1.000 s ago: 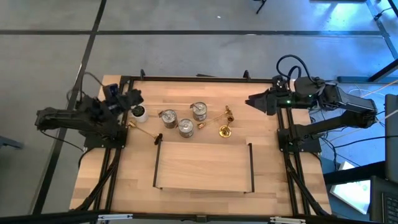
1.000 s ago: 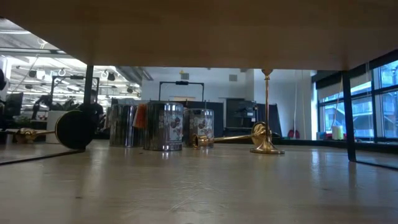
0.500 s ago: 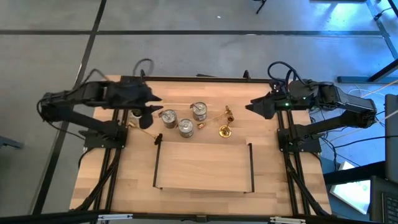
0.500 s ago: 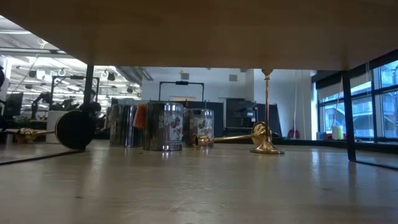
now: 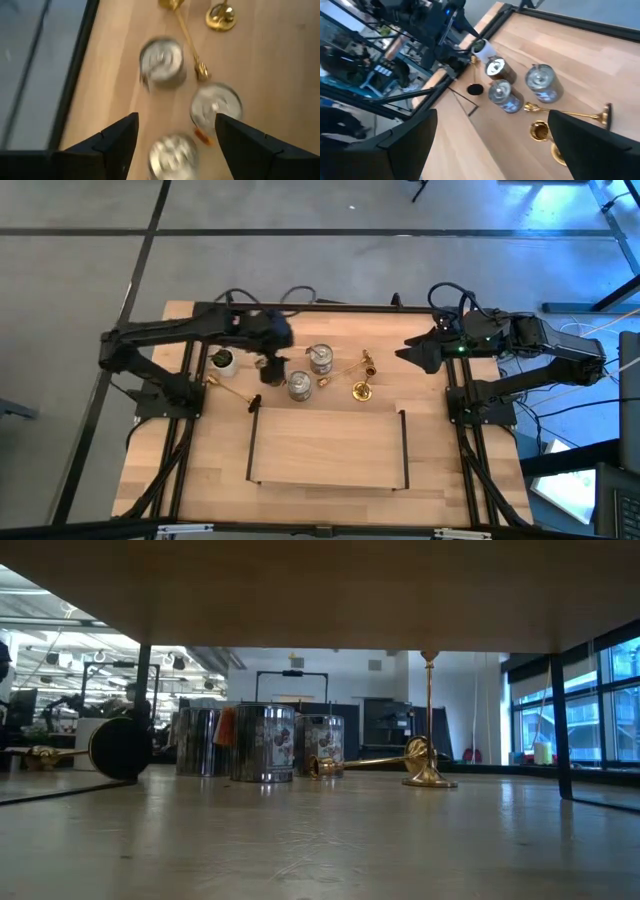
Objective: Pick & Place candle stick holders
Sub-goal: Put the top left silver scented candle on the shelf
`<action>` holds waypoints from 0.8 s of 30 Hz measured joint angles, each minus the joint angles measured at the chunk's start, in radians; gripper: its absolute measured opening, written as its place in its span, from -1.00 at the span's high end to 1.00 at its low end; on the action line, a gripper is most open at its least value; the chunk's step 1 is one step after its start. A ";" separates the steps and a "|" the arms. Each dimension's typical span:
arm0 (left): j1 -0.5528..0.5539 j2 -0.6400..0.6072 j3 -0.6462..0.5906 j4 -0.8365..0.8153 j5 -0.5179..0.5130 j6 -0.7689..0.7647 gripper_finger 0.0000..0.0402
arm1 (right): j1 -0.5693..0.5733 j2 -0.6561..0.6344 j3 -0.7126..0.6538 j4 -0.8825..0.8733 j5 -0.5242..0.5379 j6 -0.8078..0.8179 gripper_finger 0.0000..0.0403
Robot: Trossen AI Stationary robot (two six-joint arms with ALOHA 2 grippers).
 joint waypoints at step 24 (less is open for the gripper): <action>0.124 0.152 0.039 -0.135 0.095 -0.016 -0.30 | 0.000 0.120 0.000 0.007 0.054 0.002 -0.90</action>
